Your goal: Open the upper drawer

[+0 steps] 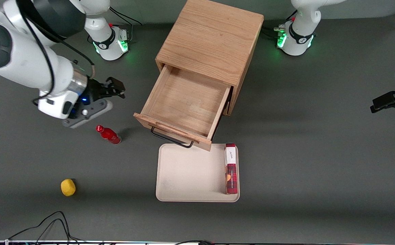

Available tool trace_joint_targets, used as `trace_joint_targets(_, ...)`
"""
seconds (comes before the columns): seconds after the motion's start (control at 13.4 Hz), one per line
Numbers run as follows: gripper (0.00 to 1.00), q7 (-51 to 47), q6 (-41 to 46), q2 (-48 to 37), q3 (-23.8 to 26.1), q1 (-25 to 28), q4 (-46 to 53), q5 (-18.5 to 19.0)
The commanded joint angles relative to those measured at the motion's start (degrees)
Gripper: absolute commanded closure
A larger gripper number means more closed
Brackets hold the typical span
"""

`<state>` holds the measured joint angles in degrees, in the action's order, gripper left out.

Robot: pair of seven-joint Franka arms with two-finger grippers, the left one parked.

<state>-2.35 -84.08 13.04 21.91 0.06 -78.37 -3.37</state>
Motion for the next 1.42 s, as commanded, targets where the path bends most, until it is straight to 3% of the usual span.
trace_joint_targets(0.0,0.00,-8.2,0.0,-6.4,0.2,-5.9,-7.7,1.1)
trace_joint_targets(0.15,0.00,-13.9,0.0,-8.8,0.3,-8.1,-9.7,2.1)
trace_joint_targets(0.6,0.00,-15.3,0.0,-9.3,0.2,-13.6,-10.5,2.7)
trace_joint_targets(0.9,0.00,-17.4,0.0,-9.5,-0.1,-14.1,-10.6,5.9)
trace_joint_targets(1.12,0.00,-16.7,0.2,-11.1,0.1,-14.6,-13.0,5.7)
trace_joint_targets(1.34,0.00,-10.8,1.8,-13.0,-3.7,-11.8,-14.8,4.9)
